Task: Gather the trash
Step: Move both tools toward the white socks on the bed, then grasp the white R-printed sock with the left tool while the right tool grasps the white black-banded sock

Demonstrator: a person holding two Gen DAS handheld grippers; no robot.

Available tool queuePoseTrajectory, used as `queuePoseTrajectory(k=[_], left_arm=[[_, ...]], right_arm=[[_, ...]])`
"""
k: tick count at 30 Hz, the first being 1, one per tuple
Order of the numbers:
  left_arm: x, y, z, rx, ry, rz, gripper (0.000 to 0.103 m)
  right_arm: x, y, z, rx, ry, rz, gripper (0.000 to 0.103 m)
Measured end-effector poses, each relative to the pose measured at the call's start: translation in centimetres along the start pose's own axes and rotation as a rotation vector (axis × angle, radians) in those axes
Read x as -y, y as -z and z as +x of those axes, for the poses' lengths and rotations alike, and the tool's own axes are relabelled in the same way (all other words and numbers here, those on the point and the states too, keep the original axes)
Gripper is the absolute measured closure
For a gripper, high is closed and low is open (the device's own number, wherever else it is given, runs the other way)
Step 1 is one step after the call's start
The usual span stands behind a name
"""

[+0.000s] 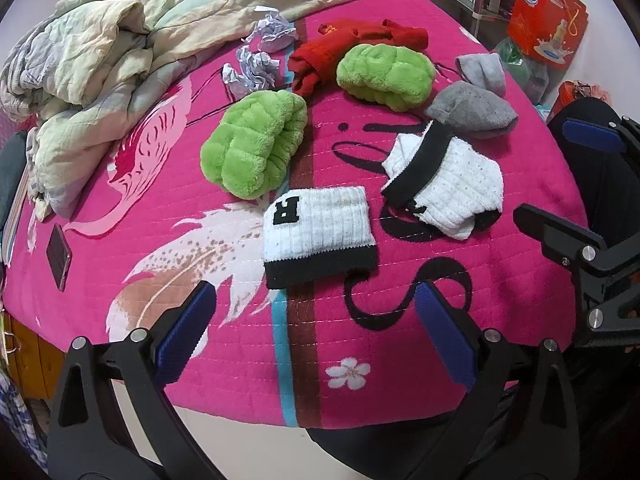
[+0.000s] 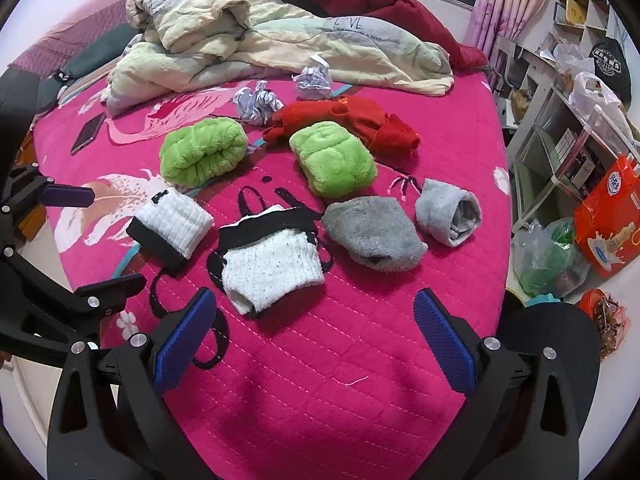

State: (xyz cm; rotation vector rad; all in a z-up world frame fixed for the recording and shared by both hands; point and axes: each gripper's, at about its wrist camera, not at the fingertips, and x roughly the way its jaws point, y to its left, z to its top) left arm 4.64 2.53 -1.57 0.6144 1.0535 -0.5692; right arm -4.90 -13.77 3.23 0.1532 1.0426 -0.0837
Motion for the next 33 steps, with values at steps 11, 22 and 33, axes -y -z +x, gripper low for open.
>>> queuePoseTrajectory(k=[11, 22, 33], left_arm=[[0.1, -0.3, 0.4, -0.009, 0.003, 0.011, 0.006], [-0.1, -0.4, 0.7, -0.011, 0.009, 0.015, 0.006], [-0.1, -0.8, 1.5, -0.024, 0.014, 0.025, 0.006]], right_arm=[[0.1, 0.0, 0.3, -0.007, -0.007, 0.007, 0.008], [-0.1, 0.0, 0.7, -0.015, -0.015, 0.012, 0.008], [-0.1, 0.0, 1.1, -0.026, -0.025, 0.021, 0.008]])
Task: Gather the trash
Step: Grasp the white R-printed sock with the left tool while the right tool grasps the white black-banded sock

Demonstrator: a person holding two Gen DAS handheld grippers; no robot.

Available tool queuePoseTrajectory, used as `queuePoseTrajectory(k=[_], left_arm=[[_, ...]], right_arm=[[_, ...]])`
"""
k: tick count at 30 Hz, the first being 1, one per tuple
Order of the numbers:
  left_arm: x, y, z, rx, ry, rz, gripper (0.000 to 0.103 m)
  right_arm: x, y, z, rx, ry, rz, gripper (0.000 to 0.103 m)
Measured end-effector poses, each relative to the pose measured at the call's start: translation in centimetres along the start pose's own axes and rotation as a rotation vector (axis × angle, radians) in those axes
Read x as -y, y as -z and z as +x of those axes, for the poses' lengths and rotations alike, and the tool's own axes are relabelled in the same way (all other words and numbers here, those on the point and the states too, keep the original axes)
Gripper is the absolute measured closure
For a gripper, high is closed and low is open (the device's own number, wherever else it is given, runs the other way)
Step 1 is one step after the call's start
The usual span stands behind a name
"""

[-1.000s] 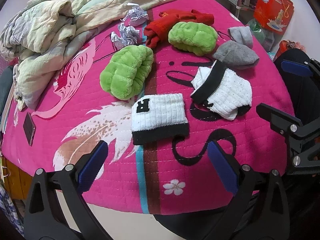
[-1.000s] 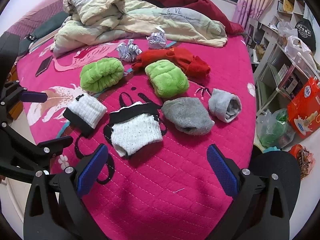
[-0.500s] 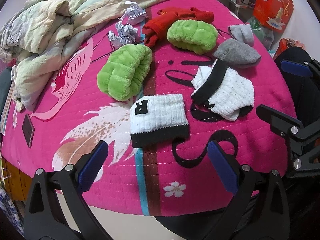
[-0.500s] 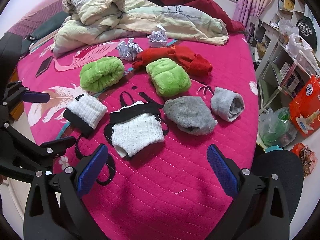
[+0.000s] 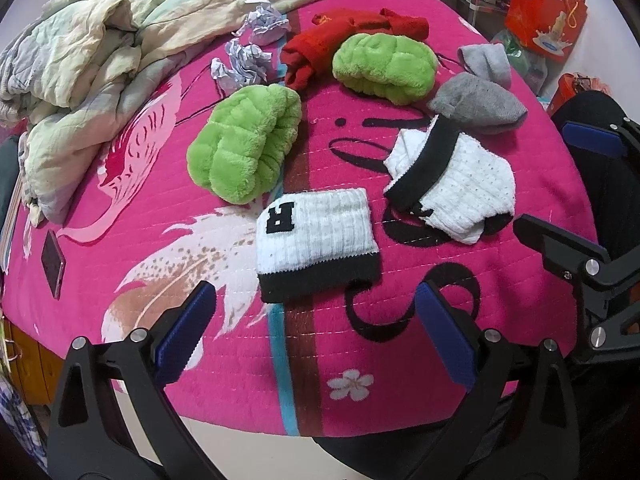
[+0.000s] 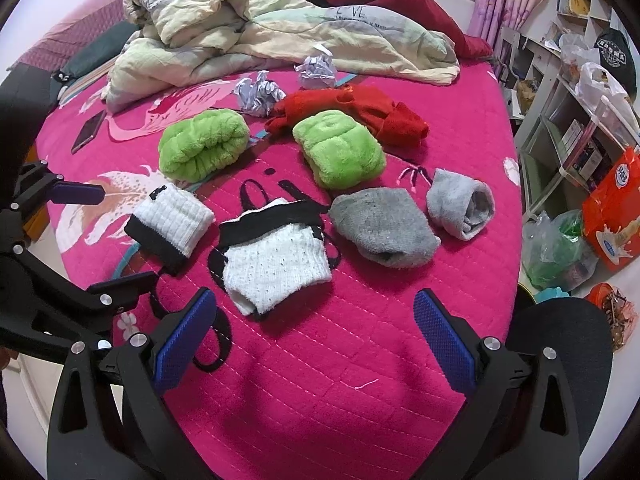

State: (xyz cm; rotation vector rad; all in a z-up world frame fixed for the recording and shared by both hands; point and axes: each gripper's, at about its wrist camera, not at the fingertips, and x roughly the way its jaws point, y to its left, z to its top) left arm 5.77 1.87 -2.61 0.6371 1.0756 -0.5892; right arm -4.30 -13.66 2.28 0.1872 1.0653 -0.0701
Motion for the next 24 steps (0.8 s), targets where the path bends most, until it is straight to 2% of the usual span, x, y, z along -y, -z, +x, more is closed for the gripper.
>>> queuePoseTrajectory(k=[11, 15, 16, 17, 18, 19, 24], left_arm=[[0.0, -1.3, 3.4, -0.069, 0.075, 0.011, 0.006], [0.2, -1.8, 5.0, -0.05, 0.032, 0.032, 0.008], [0.2, -1.8, 5.1, -0.048, 0.055, 0.026, 0.017], [0.0, -1.8, 5.0, -0.049, 0.106, 0.009, 0.032], [-0.2, -1.8, 4.8, -0.044, 0.122, -0.007, 0.036], [-0.6, -1.8, 4.6, -0.038, 0.108, -0.011, 0.045], [-1.9, -2.0, 4.6, -0.063, 0.166, -0.071, 0.049]], right_arm=[[0.1, 0.2, 1.1, -0.03, -0.026, -0.002, 0.008], [0.2, 0.3, 1.7, -0.051, -0.04, 0.0, 0.008], [0.2, 0.3, 1.8, -0.057, -0.044, 0.001, 0.008], [0.2, 0.3, 1.9, -0.061, -0.049, 0.003, 0.008], [0.1, 0.4, 2.1, -0.07, -0.063, 0.002, 0.008], [-0.1, 0.3, 2.3, -0.077, -0.074, -0.002, 0.008], [-1.1, -0.6, 3.5, -0.067, -0.085, -0.04, 0.008]])
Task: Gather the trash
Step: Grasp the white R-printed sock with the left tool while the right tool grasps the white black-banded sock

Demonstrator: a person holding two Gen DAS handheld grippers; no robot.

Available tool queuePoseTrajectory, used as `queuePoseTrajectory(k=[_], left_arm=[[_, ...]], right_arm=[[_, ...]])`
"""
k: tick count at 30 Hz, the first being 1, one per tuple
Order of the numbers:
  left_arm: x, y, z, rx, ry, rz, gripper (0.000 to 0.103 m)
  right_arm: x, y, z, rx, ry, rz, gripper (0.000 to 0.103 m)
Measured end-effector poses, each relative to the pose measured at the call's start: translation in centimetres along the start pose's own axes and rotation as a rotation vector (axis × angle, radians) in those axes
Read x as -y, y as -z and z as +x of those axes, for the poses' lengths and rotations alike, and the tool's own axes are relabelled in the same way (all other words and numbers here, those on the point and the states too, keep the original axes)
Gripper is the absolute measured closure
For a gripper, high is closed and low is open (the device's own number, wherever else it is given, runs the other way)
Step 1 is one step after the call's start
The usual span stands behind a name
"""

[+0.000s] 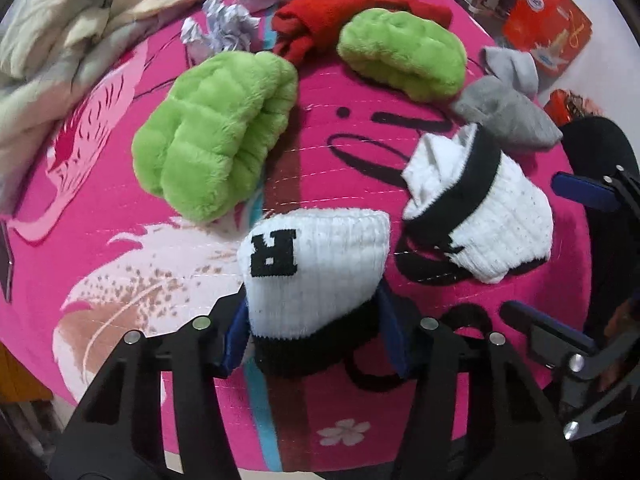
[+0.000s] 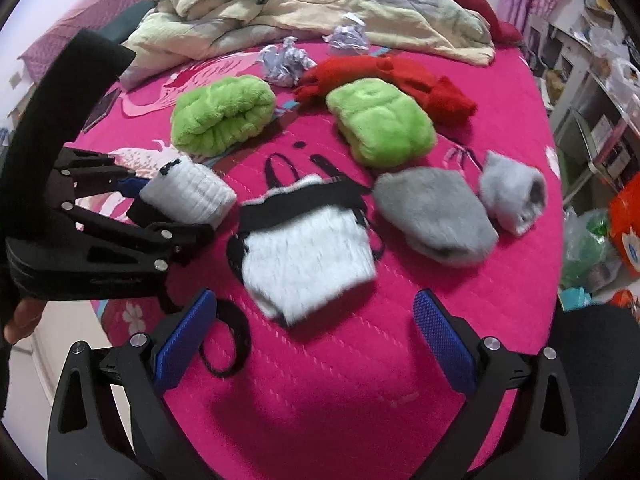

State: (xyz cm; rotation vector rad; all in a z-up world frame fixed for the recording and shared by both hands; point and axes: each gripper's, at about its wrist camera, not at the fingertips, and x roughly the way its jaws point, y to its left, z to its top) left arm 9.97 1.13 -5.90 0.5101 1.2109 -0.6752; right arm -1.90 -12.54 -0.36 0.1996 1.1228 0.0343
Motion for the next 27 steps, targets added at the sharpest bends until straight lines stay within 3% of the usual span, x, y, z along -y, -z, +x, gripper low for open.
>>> queuePoseTrajectory(k=[5, 8, 11, 13, 20, 27], left_arm=[[-0.1, -0.1, 0.0, -0.004, 0.006, -0.01, 0.049], [-0.8, -0.3, 0.3, -0.005, 0.013, -0.018, 0.047], [-0.9, -0.1, 0.1, -0.002, 0.001, -0.032, 0.048], [-0.9, 0.0, -0.2, 0.006, -0.016, -0.042, 0.048], [0.7, 0.7, -2.1, 0.012, -0.039, -0.084, 0.048], [4.2, -0.3, -5.0, 0.04, -0.081, -0.062, 0.046]], right_arm=[[0.0, -1.3, 2.4, -0.024, -0.014, -0.013, 0.011], [-0.2, -1.6, 4.0, -0.055, 0.01, -0.067, 0.033], [-1.1, -1.7, 3.5, -0.032, -0.006, -0.162, 0.065], [-1.6, -1.6, 2.7, -0.027, -0.003, -0.228, 0.074], [-0.1, -1.2, 0.0, -0.084, -0.178, -0.246, 0.077], [2.7, -0.1, -3.6, -0.055, -0.19, -0.263, 0.077]])
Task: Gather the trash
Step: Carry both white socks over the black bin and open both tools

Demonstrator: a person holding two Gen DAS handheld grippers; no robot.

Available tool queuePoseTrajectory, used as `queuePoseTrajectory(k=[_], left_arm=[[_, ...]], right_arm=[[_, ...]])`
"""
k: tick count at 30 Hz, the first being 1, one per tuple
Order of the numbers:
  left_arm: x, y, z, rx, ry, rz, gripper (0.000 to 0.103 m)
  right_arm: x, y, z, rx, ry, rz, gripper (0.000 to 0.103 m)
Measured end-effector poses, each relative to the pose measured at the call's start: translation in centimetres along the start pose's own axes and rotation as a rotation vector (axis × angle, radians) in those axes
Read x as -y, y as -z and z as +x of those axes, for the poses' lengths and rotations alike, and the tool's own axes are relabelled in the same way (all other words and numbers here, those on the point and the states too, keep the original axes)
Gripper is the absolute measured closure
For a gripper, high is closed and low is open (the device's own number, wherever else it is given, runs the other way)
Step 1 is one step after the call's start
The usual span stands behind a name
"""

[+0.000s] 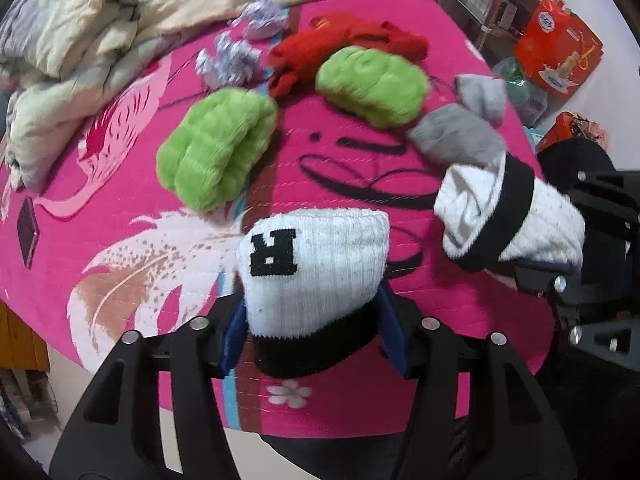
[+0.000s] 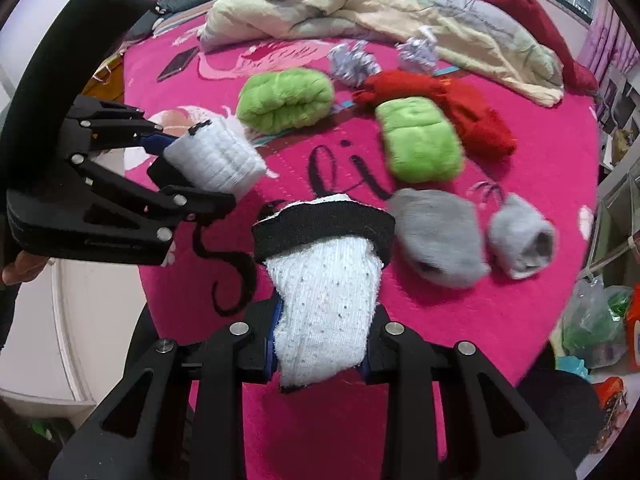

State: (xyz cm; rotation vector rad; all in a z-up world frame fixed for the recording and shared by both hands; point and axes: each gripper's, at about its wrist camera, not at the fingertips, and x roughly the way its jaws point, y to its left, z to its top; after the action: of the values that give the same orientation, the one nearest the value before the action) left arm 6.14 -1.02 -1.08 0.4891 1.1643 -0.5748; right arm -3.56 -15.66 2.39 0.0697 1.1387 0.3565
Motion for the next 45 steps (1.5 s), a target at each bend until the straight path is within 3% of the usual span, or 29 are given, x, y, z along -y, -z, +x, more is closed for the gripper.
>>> queuePoseTrajectory(k=[13, 22, 35, 45], left_arm=[[7.2, -5.2, -1.1, 0.014, -0.009, 0.032, 0.047], [14.4, -10.2, -1.9, 0.039, 0.023, 0.159, 0.047], [25.3, -16.2, 0.7, 0.035, 0.133, 0.337, 0.047], [34.2, -19.9, 6.2, -0.082, 0.297, 0.433, 0.046]], right_arm=[[9.0, 2.4, -4.6, 0.056, -0.009, 0.095, 0.077], [15.8, 4.3, -8.3, 0.14, 0.044, 0.21, 0.077], [25.6, 10.3, -12.2, 0.188, 0.173, 0.425, 0.077], [33.0, 16.2, -15.4, 0.205, 0.312, 0.607, 0.077]])
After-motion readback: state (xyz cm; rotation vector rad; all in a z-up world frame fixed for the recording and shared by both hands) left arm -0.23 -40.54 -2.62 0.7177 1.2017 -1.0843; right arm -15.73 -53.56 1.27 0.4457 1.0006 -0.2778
